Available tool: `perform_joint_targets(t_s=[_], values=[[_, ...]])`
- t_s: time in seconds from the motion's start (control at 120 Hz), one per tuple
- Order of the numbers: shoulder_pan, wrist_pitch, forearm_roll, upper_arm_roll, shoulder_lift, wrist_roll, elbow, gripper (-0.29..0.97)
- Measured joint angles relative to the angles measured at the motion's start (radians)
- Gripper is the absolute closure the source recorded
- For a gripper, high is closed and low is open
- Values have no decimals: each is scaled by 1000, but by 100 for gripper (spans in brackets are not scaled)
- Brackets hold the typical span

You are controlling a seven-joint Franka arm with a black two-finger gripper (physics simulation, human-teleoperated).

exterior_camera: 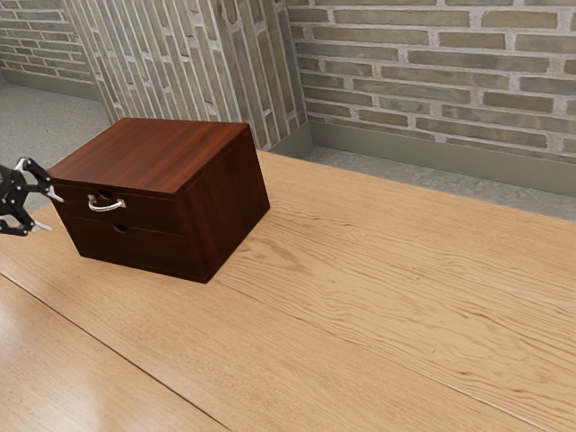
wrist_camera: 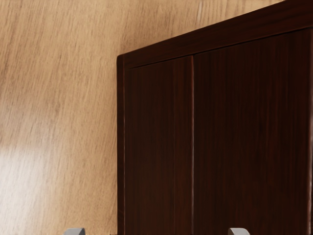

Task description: Pull the drawer handle with one arm to open the drawer

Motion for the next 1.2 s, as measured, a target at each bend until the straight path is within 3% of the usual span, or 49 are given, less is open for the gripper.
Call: perform_joint_targets(t_s=[1.2], values=[[-93, -11, 3, -9, 8, 10, 1, 38]])
